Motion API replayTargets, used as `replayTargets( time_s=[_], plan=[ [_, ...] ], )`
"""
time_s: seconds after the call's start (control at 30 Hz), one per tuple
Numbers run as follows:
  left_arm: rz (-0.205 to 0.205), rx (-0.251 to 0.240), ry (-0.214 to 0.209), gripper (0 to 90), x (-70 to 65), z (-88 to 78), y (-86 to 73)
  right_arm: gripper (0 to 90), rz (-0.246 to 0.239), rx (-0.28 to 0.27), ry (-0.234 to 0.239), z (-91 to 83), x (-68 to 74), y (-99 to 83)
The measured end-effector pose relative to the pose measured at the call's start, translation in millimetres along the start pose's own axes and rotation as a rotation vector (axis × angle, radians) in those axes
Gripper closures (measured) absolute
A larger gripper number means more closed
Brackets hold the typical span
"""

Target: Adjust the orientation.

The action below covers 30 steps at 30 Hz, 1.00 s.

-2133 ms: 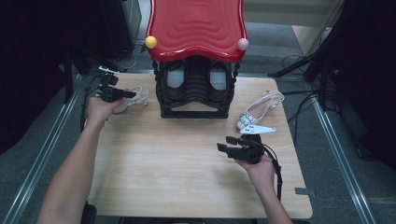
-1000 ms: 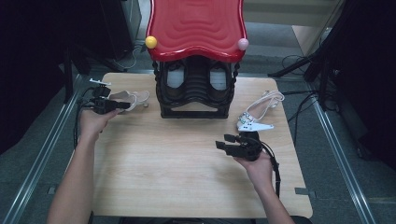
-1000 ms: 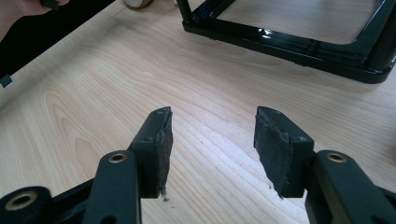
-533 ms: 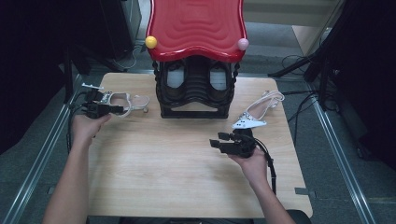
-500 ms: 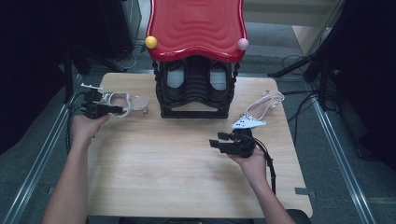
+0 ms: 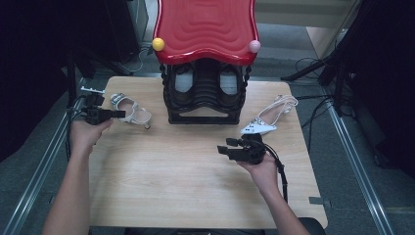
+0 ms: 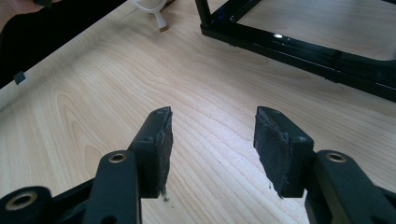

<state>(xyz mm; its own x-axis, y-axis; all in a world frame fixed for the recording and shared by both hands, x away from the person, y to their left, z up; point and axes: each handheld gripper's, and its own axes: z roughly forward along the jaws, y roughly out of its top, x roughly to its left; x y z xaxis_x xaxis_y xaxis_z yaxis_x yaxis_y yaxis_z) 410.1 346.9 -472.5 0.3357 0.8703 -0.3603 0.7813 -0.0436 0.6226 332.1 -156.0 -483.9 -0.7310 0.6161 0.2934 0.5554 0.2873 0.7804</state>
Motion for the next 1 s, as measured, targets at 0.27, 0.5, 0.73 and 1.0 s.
replayTargets(
  time_s=[0.27,0.5,0.73,1.0],
  plan=[
    [0.017,-0.001,0.011,88.5,-8.1,15.0,9.7,48.3,0.002,0.004,-0.013,-5.3,1.6,-4.6],
    [-0.024,0.016,0.021,88.7,0.6,31.4,5.3,48.2,0.018,-0.001,-0.028,-11.3,-0.5,-9.6],
    [-0.043,0.017,0.045,89.4,7.6,25.9,-2.1,48.2,0.018,0.000,-0.028,-11.9,-2.5,-9.3],
    [-0.068,0.017,0.073,89.5,19.4,13.1,-9.4,48.2,0.004,0.001,-0.017,-6.9,-1.2,-6.4]
  ],
)
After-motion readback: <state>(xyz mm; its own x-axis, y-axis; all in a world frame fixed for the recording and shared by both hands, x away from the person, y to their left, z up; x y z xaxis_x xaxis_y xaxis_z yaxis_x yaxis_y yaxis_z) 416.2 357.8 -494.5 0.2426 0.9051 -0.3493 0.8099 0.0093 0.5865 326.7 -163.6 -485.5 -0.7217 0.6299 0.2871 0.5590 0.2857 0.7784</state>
